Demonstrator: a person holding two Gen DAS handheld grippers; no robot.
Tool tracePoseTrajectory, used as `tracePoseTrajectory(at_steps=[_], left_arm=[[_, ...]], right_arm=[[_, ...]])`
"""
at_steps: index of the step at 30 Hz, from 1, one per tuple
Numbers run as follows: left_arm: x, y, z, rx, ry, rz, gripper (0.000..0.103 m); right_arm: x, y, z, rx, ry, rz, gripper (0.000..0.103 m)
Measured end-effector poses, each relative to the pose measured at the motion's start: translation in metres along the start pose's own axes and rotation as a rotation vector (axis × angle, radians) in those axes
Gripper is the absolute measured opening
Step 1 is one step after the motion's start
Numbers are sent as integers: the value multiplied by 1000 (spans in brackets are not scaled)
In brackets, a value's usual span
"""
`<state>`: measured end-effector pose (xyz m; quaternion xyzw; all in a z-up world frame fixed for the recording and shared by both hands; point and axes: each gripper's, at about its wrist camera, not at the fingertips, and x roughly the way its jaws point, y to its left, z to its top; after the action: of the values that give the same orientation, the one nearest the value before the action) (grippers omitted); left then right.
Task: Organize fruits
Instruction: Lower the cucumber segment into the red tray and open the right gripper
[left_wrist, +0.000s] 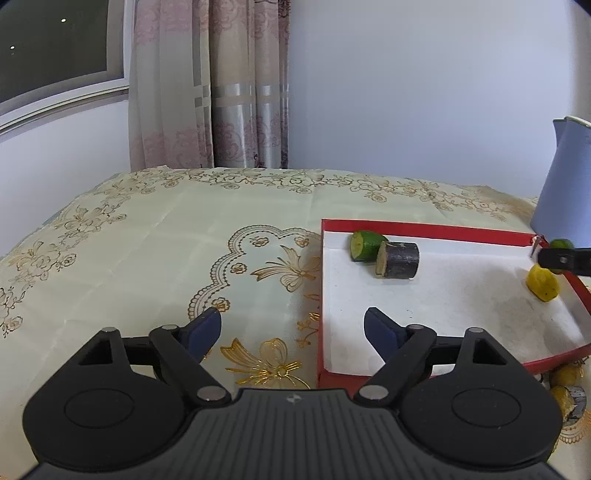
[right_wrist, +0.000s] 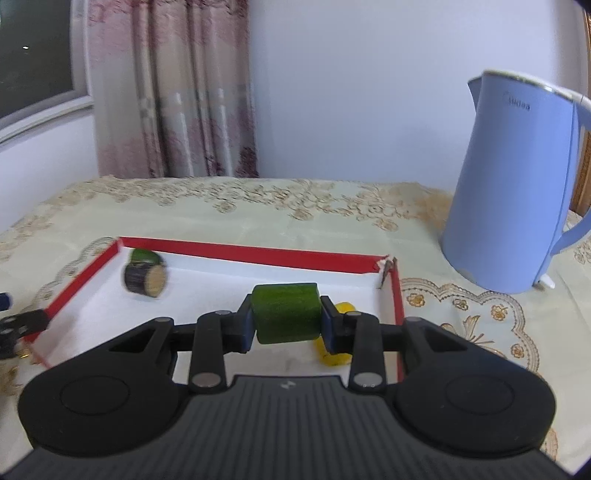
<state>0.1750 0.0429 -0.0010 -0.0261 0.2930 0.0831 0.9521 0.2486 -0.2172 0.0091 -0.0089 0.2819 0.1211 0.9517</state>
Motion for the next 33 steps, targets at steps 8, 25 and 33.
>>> tracePoseTrajectory(at_steps=[8, 25, 33], left_arm=[[1, -4, -2, 22, 4, 6, 85], [3, -4, -3, 26, 0, 16, 85], [3, -4, -3, 29, 1, 18, 85]], right_arm=[[29, -2, 6, 36, 31, -76, 33], [38, 6, 5, 1, 34, -107, 51], [19, 6, 4, 6, 3, -95, 59]])
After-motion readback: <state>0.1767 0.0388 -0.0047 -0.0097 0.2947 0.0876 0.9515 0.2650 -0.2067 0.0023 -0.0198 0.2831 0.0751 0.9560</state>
